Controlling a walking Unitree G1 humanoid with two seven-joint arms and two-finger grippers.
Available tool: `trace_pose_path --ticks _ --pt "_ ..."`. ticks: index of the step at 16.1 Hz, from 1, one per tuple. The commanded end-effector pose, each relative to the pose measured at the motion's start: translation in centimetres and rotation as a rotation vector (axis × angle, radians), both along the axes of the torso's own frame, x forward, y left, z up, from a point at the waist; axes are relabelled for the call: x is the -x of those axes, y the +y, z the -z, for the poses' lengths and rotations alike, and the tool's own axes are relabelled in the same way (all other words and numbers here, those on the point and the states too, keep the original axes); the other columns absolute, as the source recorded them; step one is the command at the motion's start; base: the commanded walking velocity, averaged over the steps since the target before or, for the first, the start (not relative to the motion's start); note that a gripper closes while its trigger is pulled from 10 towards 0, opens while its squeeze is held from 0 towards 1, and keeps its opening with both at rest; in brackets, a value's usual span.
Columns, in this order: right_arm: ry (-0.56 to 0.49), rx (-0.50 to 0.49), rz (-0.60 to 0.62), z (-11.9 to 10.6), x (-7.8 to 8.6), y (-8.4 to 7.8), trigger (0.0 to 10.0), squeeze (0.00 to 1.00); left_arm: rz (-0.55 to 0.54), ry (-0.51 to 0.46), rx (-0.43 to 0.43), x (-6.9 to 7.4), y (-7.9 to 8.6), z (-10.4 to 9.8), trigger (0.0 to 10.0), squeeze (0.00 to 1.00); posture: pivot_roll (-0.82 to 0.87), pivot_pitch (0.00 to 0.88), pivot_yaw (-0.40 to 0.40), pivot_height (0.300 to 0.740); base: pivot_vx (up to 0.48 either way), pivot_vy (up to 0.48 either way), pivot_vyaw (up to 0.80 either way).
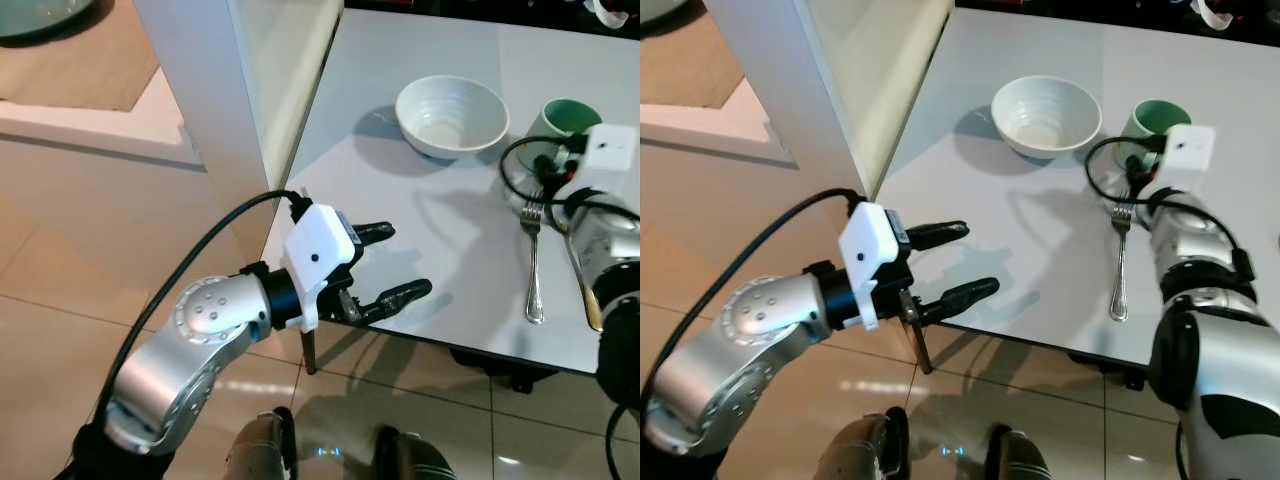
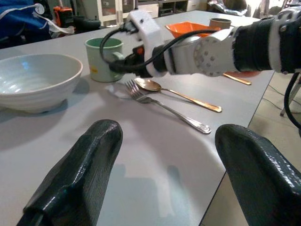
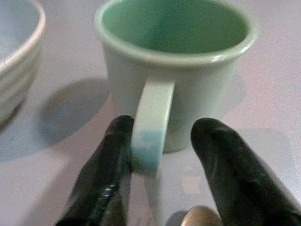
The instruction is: Setting the table
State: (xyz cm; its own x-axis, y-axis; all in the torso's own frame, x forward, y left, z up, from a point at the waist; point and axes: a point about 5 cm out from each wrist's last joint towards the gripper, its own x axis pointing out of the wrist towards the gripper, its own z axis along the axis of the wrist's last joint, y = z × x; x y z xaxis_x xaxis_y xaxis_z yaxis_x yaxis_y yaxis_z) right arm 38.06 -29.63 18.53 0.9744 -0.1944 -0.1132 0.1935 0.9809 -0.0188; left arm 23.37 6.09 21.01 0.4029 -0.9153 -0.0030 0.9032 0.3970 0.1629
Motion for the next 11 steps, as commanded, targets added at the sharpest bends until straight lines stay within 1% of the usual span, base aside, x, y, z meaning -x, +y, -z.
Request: trace_pose_path --ticks 1,2,3,4,5,6,7,8,9,10,11 --pt "-0.057 -0.009 -0.002 -1.4 0.1 -0.8 10.0 0.0 0.009 -0.014 0.008 -0.2 -0.2 0.0 10.0 0.0 0.07 0.114 0.058 0.74 0.0 0.0 0.0" --pt "-0.101 -0.038 -0.014 -1.6 0.4 -1.1 10.0 0.0 -0.003 -0.022 0.013 -0.5 -0.2 0.3 10.0 0.0 0.05 0.089 0.063 0.74 0.0 0.0 0.0" --pt "-0.125 -0.041 -0.024 -1.6 0.6 -1.0 10.0 0.0 -0.023 -0.023 0.003 -0.7 -0.1 0.6 10.0 0.0 0.03 0.075 0.064 0.74 0.0 0.0 0.0" --pt "-0.178 -0.045 -0.047 -1.6 1.7 -0.6 10.0 0.0 -0.084 -0.006 -0.02 -1.2 0.1 1.5 10.0 0.0 0.02 0.059 0.063 0.74 0.0 0.0 0.0" --pt "-0.198 -0.048 -0.06 -1.6 2.4 -0.2 10.0 0.0 -0.112 -0.009 -0.013 -1.3 0.2 1.6 10.0 0.0 0.02 0.047 0.056 0.74 0.0 0.0 0.0" --pt "-0.242 -0.048 -0.089 -1.7 4.4 1.0 10.0 0.0 -0.197 -0.021 0.0 -1.9 0.9 1.8 10.0 0.0 0.01 0.039 0.051 0.74 0.0 0.0 0.0" --pt "-0.294 -0.051 -0.11 -2.0 6.8 2.5 10.0 0.0 -0.286 -0.025 -0.004 -2.2 1.9 2.2 10.0 0.0 0.01 0.024 0.041 0.74 0.0 0.0 0.0" --pt "-0.342 -0.052 -0.136 -2.4 8.7 3.9 10.0 0.0 -0.364 -0.036 0.009 -2.3 2.7 2.4 10.0 0.0 0.01 0.02 0.036 0.74 0.0 0.0 0.0" --pt "-0.359 -0.059 -0.152 -2.5 9.8 4.7 10.0 0.0 -0.396 -0.04 0.013 -2.3 3.1 2.5 10.0 0.0 0.0 0.014 0.028 0.74 0.0 0.281 0.0" --pt "-0.398 -0.061 -0.181 -2.7 12.3 6.3 10.0 0.0 -0.449 -0.04 0.019 -1.9 4.0 2.8 10.0 0.0 0.0 0.013 0.024 0.74 0.0 0.48 0.0" --pt "-0.427 -0.088 -0.183 -2.9 13.6 7.3 10.0 0.0 -0.495 -0.038 0.024 -1.7 4.4 2.9 10.0 0.0 0.0 0.014 0.023 0.74 0.0 0.48 0.0"
